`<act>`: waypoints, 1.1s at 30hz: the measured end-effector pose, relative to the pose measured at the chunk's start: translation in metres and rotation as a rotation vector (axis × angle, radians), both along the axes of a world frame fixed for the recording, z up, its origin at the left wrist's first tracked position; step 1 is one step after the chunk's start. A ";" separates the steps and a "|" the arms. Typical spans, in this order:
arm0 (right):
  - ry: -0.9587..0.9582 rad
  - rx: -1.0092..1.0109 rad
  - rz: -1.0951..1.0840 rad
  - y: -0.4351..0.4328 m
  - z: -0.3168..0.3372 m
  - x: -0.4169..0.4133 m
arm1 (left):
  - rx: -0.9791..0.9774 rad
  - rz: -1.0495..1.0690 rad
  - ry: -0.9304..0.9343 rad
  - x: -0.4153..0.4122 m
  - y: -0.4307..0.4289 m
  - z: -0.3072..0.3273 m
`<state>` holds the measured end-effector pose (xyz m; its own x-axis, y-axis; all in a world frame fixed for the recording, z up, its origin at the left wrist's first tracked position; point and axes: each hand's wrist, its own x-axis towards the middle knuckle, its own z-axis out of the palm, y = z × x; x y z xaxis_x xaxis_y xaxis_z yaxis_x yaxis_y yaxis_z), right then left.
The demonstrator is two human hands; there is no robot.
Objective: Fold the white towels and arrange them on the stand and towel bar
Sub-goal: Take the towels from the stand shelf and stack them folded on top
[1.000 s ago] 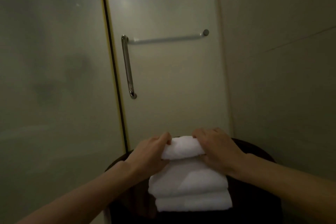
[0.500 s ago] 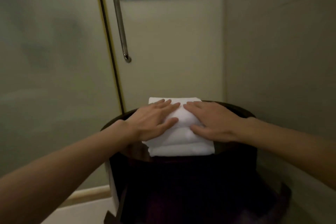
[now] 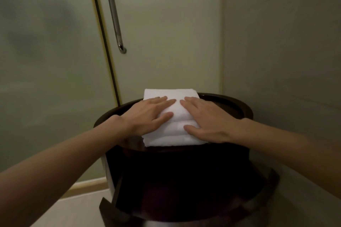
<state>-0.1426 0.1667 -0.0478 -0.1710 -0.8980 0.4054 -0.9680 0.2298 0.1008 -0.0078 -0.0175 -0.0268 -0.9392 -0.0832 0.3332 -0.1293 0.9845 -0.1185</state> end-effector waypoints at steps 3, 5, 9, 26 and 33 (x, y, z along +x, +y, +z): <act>0.011 -0.018 -0.002 0.007 -0.001 0.003 | 0.029 0.010 0.022 -0.001 0.002 0.004; 0.016 -0.026 -0.001 0.013 -0.003 0.005 | 0.022 0.025 0.030 -0.003 0.005 0.005; 0.023 -0.067 -0.027 0.026 -0.008 0.010 | -0.037 0.065 0.058 -0.007 0.012 0.005; -0.023 0.051 0.294 0.080 -0.073 0.086 | -0.008 0.126 0.139 -0.008 0.012 -0.006; 0.097 0.032 0.402 0.079 -0.084 0.089 | -0.010 0.125 0.139 -0.009 0.011 -0.006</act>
